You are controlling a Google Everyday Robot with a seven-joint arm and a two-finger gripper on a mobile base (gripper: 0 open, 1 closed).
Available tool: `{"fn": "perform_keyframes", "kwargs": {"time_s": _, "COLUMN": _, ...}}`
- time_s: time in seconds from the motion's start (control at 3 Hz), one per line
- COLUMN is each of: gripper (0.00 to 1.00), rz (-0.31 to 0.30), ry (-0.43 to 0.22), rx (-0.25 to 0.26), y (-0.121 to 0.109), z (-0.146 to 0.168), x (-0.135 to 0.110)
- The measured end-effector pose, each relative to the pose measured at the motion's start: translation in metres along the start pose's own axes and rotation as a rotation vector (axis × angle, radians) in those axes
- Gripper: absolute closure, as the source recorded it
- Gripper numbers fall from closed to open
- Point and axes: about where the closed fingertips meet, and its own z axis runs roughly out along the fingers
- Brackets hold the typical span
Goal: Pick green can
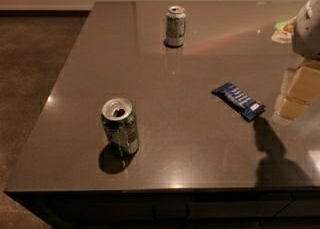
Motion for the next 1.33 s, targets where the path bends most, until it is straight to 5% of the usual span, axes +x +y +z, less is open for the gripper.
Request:
{"fn": "perform_keyframes", "kwargs": {"time_s": 0.67, "gripper": 0.0, "rz": -0.014, "ry": -0.06, "rx": -0.022, "y": -0.003, "z": 0.006, "x": -0.014}}
{"fn": "perform_keyframes", "kwargs": {"time_s": 1.33, "gripper": 0.0, "rz": -0.064, "ry": -0.234, "rx": -0.121, "y": 0.005, "z": 0.032, "x": -0.062}}
